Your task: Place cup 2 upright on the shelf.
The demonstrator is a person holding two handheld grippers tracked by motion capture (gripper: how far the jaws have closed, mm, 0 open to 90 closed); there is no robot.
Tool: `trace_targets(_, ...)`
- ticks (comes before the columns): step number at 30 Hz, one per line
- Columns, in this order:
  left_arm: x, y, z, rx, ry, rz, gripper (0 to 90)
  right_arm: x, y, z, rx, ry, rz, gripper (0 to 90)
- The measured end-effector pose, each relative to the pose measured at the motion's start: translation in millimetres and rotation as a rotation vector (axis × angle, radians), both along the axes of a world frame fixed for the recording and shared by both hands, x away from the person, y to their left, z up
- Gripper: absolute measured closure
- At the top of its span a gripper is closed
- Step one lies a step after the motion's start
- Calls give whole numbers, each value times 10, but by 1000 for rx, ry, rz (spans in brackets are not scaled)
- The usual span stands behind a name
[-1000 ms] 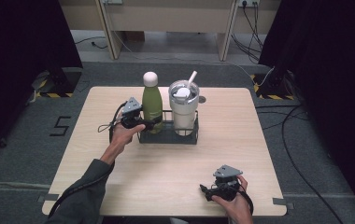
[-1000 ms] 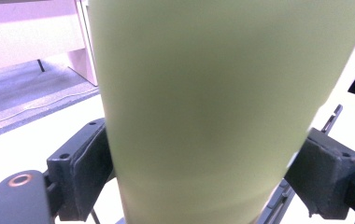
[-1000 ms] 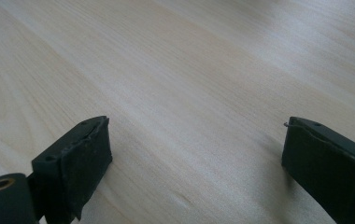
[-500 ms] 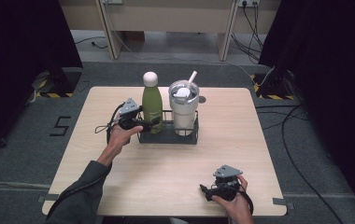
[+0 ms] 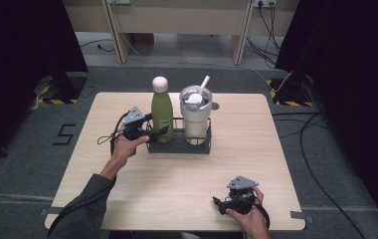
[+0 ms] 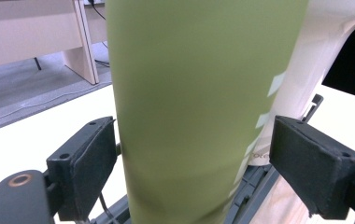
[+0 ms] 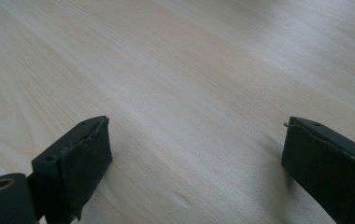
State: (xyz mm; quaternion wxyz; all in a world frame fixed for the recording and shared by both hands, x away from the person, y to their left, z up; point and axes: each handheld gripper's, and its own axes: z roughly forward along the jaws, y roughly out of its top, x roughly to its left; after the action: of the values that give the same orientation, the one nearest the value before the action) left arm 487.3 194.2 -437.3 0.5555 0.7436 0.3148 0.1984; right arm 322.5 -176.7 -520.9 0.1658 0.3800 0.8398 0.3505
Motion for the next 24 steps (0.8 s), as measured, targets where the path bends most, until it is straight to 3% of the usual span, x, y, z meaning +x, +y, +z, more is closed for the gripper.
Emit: trace_targets(24, -165, 140, 39, -6, 16, -16, 148, 2, 0, -2, 2, 2, 1, 86)
